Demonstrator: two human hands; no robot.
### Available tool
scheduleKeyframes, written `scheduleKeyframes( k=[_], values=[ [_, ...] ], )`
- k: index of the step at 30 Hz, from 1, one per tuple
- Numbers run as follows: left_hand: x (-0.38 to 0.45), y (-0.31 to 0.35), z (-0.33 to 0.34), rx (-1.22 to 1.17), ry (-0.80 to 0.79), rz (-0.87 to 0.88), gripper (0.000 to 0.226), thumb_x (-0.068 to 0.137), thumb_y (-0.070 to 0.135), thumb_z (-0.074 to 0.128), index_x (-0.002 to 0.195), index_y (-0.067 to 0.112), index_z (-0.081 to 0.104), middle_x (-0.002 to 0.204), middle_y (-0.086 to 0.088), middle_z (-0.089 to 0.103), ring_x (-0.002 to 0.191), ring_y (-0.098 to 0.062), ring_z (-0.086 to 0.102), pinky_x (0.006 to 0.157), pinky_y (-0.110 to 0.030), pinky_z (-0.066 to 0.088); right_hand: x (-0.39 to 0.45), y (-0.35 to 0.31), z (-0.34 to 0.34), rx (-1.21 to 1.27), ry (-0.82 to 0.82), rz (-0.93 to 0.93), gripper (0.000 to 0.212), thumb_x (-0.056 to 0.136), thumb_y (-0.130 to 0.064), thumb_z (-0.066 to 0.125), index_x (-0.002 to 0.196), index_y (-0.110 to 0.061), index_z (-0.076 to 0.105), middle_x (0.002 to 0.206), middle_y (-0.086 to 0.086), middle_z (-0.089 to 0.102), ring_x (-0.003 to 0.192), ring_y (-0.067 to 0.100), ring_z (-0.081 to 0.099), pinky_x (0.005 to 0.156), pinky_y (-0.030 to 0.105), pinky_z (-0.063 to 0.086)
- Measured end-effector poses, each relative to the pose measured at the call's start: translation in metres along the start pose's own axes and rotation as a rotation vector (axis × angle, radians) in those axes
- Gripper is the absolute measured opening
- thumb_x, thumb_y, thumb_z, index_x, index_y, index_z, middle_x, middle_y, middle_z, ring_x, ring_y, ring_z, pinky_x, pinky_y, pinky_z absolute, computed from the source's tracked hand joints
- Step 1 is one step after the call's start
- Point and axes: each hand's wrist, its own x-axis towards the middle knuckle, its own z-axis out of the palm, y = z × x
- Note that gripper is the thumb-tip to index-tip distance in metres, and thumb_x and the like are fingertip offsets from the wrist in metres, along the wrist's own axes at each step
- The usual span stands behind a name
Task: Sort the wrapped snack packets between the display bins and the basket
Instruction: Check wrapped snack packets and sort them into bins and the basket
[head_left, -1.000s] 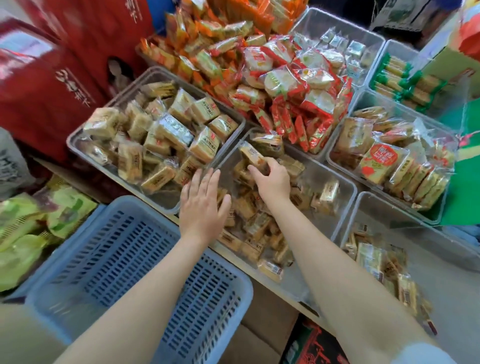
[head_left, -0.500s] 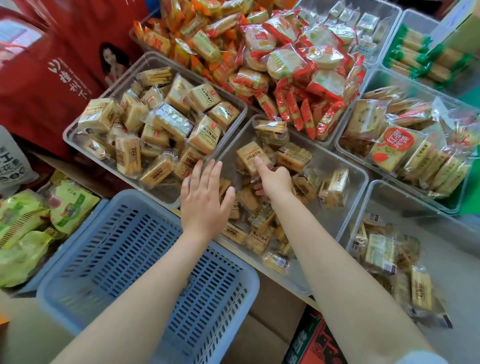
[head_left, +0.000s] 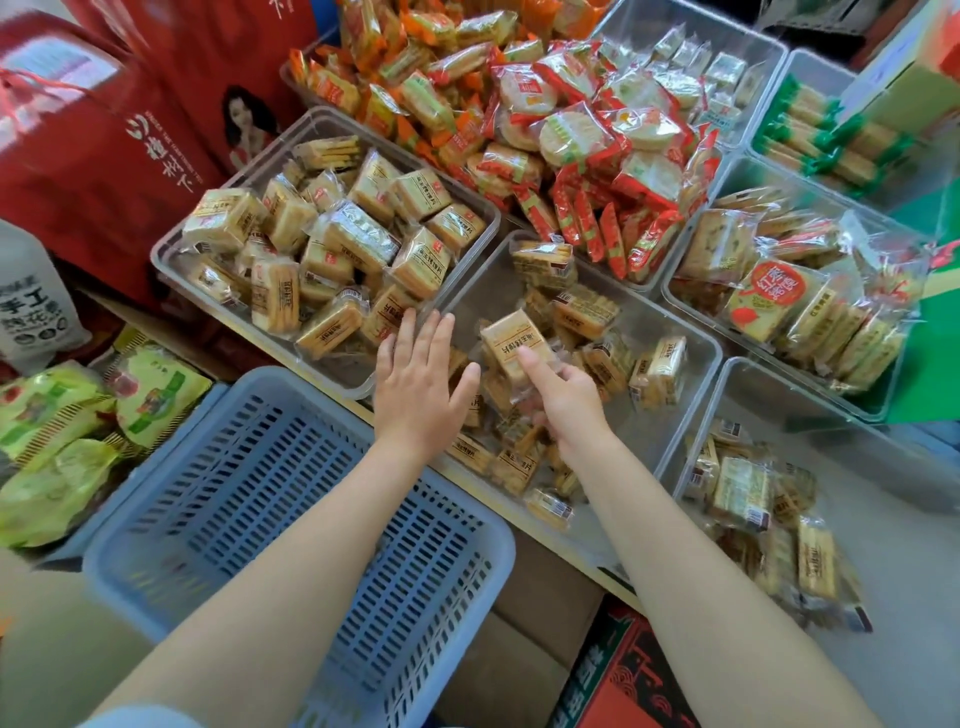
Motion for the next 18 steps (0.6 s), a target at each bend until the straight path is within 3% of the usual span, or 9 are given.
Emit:
scheduleKeyframes(
  k=[2, 4, 7, 8, 10, 13, 15, 18],
  values=[
    [-0.005, 0.007, -0.007, -0.011, -0.02, 0.076, 0.081, 0.096, 0.061, 0.01, 0.162, 0.015, 0.018, 0.171, -0.003, 0.015, 0.158, -0.019, -0.005, 0.125, -0.037, -0.012, -0.026, 0.001, -0.014, -0.063, -0.005, 0.003, 0.04, 0.091, -0.047, 0.071, 0.114, -0.015, 0.066, 0.099, 0.006, 0.075, 0.073, 0.012, 0.063, 0.06, 0.024, 0.048],
    [-0.023, 0.023, -0.016, -0.129, -0.046, 0.147, 0.079, 0.098, 0.061, 0.015, 0.161, 0.015, 0.022, 0.169, -0.004, 0.021, 0.158, -0.019, 0.004, 0.126, -0.036, -0.008, -0.055, 0.001, -0.03, -0.122, -0.005, -0.008, 0.041, 0.092, -0.048, 0.07, 0.117, -0.016, 0.064, 0.099, 0.002, 0.074, 0.074, 0.011, 0.066, 0.06, 0.021, 0.049],
    [-0.069, 0.052, -0.027, -0.542, -0.182, 0.102, 0.076, 0.099, 0.065, 0.037, 0.16, 0.02, 0.029, 0.161, -0.002, 0.041, 0.146, -0.019, 0.039, 0.121, -0.039, 0.029, -0.101, 0.005, -0.049, -0.111, 0.004, -0.052, 0.036, 0.093, -0.046, 0.069, 0.115, -0.019, 0.063, 0.098, 0.0, 0.075, 0.078, 0.01, 0.071, 0.061, 0.021, 0.052],
    [-0.086, 0.062, -0.031, -0.721, -0.241, 0.04, 0.082, 0.093, 0.07, 0.045, 0.159, 0.023, 0.03, 0.154, 0.0, 0.048, 0.136, -0.018, 0.051, 0.113, -0.042, 0.043, -0.115, 0.008, -0.054, -0.097, 0.007, -0.067, 0.032, 0.093, -0.045, 0.069, 0.113, -0.02, 0.063, 0.095, 0.0, 0.075, 0.075, 0.008, 0.071, 0.063, 0.023, 0.054],
    [-0.115, 0.08, -0.04, -1.064, -0.318, -0.159, 0.091, 0.084, 0.071, 0.059, 0.156, 0.022, 0.033, 0.139, -0.001, 0.059, 0.116, -0.018, 0.067, 0.096, -0.043, 0.057, -0.141, 0.018, -0.058, -0.032, -0.005, -0.087, 0.026, 0.095, -0.041, 0.069, 0.108, -0.019, 0.065, 0.087, -0.001, 0.074, 0.067, 0.008, 0.069, 0.062, 0.026, 0.055],
    [-0.143, 0.092, -0.052, -1.404, -0.385, -0.396, 0.064, 0.093, 0.037, 0.072, 0.147, 0.016, 0.043, 0.126, -0.011, 0.068, 0.107, -0.025, 0.072, 0.082, -0.035, 0.061, -0.174, 0.039, -0.056, 0.082, -0.064, -0.085, 0.03, 0.094, -0.037, 0.07, 0.113, -0.015, 0.065, 0.09, 0.007, 0.074, 0.074, 0.017, 0.069, 0.062, 0.03, 0.054],
    [-0.159, 0.087, -0.059, -1.508, -0.375, -0.446, 0.072, 0.086, 0.031, 0.08, 0.146, 0.015, 0.043, 0.125, -0.013, 0.071, 0.109, -0.029, 0.072, 0.082, -0.038, 0.061, -0.191, 0.053, -0.054, 0.07, -0.112, -0.094, 0.042, 0.093, -0.041, 0.071, 0.125, -0.019, 0.058, 0.101, 0.007, 0.076, 0.085, 0.022, 0.073, 0.07, 0.034, 0.056],
    [-0.182, 0.075, -0.069, -1.477, -0.356, -0.433, 0.084, 0.079, 0.032, 0.085, 0.149, 0.021, 0.038, 0.121, -0.005, 0.074, 0.11, -0.026, 0.072, 0.095, -0.048, 0.059, -0.209, 0.067, -0.058, -0.045, -0.116, -0.153, 0.058, 0.085, -0.056, 0.068, 0.134, -0.033, 0.048, 0.112, -0.001, 0.073, 0.094, 0.009, 0.073, 0.081, 0.032, 0.058]
  ],
)
